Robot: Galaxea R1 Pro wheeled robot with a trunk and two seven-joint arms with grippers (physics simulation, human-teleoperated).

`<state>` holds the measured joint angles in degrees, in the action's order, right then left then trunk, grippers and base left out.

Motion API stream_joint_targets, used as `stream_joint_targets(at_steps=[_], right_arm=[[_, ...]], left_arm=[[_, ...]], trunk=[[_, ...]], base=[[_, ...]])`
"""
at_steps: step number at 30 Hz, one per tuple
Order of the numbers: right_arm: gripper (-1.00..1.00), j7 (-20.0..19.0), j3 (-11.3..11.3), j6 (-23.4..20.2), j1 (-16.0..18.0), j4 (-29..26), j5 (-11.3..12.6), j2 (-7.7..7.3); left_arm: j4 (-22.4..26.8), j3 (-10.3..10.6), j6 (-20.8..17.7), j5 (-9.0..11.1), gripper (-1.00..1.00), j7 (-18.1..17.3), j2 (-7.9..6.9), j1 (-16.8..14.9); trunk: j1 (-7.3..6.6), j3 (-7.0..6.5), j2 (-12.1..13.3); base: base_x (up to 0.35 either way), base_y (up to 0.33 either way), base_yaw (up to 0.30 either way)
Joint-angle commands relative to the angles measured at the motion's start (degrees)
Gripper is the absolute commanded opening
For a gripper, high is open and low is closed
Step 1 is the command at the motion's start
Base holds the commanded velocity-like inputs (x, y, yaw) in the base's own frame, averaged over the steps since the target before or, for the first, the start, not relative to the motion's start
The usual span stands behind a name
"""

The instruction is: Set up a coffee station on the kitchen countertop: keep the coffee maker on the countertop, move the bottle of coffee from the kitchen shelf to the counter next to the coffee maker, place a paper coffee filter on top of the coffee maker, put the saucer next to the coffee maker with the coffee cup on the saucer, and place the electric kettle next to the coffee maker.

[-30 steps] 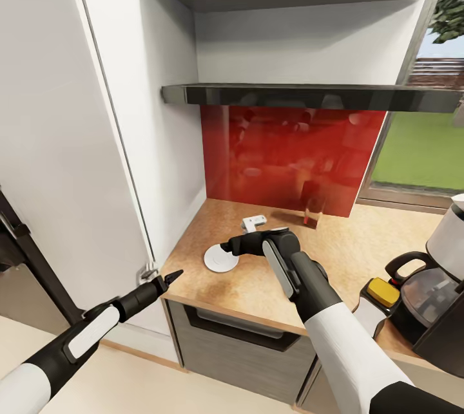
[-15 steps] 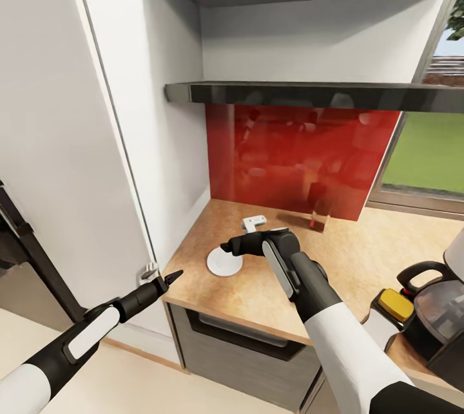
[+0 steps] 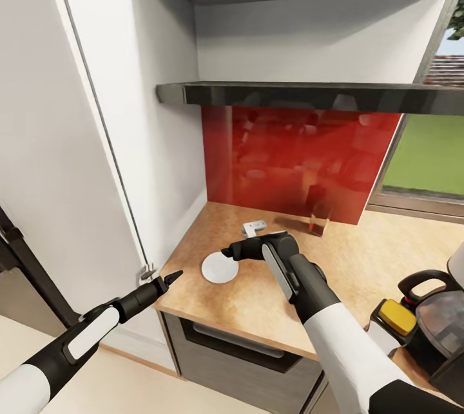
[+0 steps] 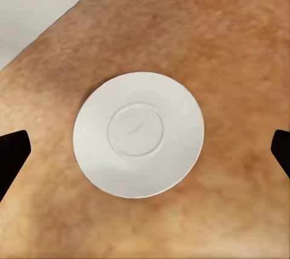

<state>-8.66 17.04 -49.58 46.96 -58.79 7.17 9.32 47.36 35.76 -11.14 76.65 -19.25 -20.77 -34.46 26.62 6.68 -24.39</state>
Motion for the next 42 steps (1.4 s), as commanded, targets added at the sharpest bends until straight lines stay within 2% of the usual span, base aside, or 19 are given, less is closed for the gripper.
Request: stream_joint_targets(at_steps=[1,7,14,18,20,21,28,33,40,42], right_arm=[[1.0,0.1,0.0,-0.3,0.1,0.0,0.3,0.02],[1.0,-0.1,0.1,-0.3,0.1,1.2,0.4,0.0],[1.0,-0.7,0.3,0.3,0.1,6.1,0.6,0.08],[1.0,-1.3,0.4,3.0,0.1,6.5,0.7,0.08],[1.0,-3.3,0.4,3.4,0.1,6.8,0.7,0.09],[1.0,-6.4,0.3,4.3,0.1,8.3,0.5,0.09],[1.0,-6.9,0.0,8.4,0.1,8.9,0.5,0.16],[1.0,-6.5,-0.4,12.6,0.2,12.4,0.5,0.38],[1.0,-6.5,-0.5,13.9,3.0,15.9,0.5,0.43],[1.0,-6.5,-0.4,16.8,4.2,18.2,0.6,0.44]], left_arm=[[0.0,0.2,-0.2,0.6,1.0,-0.1,-0.06,-0.1],[-0.2,0.2,-0.2,0.6,1.0,-0.1,-0.06,-0.1],[-0.2,0.2,-0.2,0.6,1.0,-0.1,-0.06,0.8],[-0.2,0.2,-0.2,0.6,1.0,-0.1,-0.06,1.0],[-0.2,0.2,-0.2,0.6,1.0,-0.1,-0.06,1.0],[-0.2,0.2,-0.2,0.6,1.0,-0.1,-0.06,1.0],[-0.3,0.2,-0.2,0.6,1.0,-0.1,-0.06,1.1],[-0.2,0.2,-0.2,0.6,1.0,-0.1,-0.06,1.1],[-0.2,0.2,-0.2,0.6,1.0,-0.1,-0.06,1.1],[-0.2,0.2,-0.2,0.6,1.0,-0.1,-0.06,1.1]], trunk=[[0.04,0.13,-0.1],[0.04,0.13,-0.1],[0.04,0.13,-0.1],[0.04,0.13,-0.1],[0.04,0.13,-0.1],[0.04,0.13,-0.1],[0.04,0.13,-0.1],[0.04,0.13,-0.1],[0.04,0.13,-0.1],[0.04,0.13,-0.1]], base=[[0.062,-0.018,0.0],[0.078,-0.03,0.0],[0.007,-0.002,0.0],[0.0,0.0,0.0],[0.0,0.0,0.0],[0.0,0.0,0.0],[0.013,0.0,0.0],[0.089,0.0,0.0],[0.015,0.0,0.0],[0.0,0.0,0.0]])
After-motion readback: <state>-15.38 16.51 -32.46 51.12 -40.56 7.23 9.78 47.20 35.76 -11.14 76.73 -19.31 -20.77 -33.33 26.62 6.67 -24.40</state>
